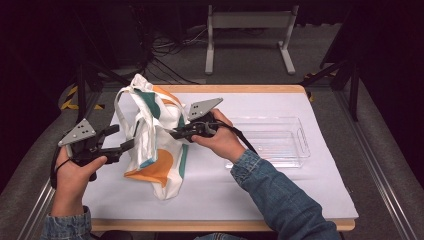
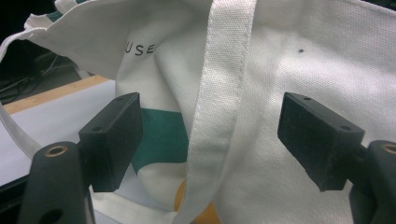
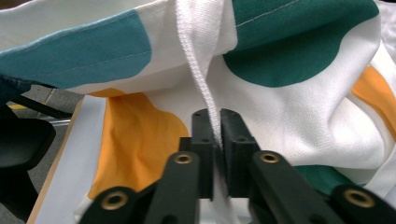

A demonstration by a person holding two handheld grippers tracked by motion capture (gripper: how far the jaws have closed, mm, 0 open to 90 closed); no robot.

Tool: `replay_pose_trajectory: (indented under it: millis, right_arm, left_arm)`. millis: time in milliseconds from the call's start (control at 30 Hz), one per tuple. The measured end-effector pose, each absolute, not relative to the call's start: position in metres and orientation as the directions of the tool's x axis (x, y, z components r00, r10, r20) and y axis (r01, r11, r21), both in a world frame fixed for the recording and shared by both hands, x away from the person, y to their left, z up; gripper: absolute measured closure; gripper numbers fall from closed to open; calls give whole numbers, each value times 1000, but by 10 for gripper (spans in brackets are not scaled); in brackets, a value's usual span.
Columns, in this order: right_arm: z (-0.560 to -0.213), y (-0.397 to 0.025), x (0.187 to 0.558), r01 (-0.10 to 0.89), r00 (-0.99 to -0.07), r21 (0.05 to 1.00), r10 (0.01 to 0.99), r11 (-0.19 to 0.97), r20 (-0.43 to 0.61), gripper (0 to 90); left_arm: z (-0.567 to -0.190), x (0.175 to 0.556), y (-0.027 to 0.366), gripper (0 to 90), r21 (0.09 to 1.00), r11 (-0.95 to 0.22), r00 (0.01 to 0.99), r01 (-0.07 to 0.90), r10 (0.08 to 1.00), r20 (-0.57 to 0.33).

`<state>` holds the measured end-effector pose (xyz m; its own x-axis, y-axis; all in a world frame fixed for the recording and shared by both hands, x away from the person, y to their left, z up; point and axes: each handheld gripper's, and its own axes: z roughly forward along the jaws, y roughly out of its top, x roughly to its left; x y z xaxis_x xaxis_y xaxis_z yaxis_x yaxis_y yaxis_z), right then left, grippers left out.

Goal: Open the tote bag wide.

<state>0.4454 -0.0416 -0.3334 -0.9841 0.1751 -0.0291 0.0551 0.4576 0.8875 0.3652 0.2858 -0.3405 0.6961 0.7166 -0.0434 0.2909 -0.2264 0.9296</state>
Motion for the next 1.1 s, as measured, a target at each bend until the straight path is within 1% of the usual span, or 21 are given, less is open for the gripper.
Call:
replay_pose_trajectory:
  millis: [167, 267, 467, 533, 567, 633, 733, 833, 900, 933, 1100]
  right_arm:
    - [-330, -43, 441, 48, -984, 890, 174, 454, -36, 877]
    - [-327, -45, 439, 43, -984, 893, 174, 448, -40, 877]
    - [-324, -48, 438, 45, -984, 896, 174, 442, -37, 877]
    - [-324, -47, 438, 44, -984, 896, 173, 441, -37, 877]
    - [-324, -47, 437, 44, -984, 896, 172, 441, -37, 877]
    - [-324, -47, 437, 43, -984, 897, 172, 440, -37, 877]
    - [-324, -47, 438, 46, -984, 898, 173, 438, -34, 877]
    - [-324, -47, 437, 48, -985, 898, 171, 437, -31, 877]
    - [-324, -48, 437, 49, -985, 899, 172, 434, -30, 877]
    - [-324, -48, 437, 49, -985, 900, 173, 434, -30, 877]
    - [-324, -49, 437, 51, -984, 900, 174, 432, -28, 877]
  left_arm:
    - [-339, 364, 285, 233, 937, -209, 695, 280, 717, -48]
    - [-336, 362, 282, 232, 951, -178, 713, 251, 699, -58]
    - [-336, 365, 272, 244, 953, -188, 713, 237, 700, -39]
    - [-337, 367, 269, 270, 952, -192, 716, 237, 697, -37]
    - [-338, 368, 268, 302, 954, -192, 713, 231, 701, -32]
    - [-338, 370, 267, 410, 955, -196, 714, 224, 700, -24]
    - [-340, 371, 265, 512, 961, -197, 715, 195, 699, -2]
    - [-340, 370, 264, 675, 960, -207, 711, 187, 703, 14]
    - [-340, 370, 264, 739, 960, -207, 721, 187, 693, 8]
    - [-339, 369, 264, 792, 961, -202, 721, 187, 693, 6]
    - [-337, 368, 265, 817, 961, -199, 724, 191, 689, -1]
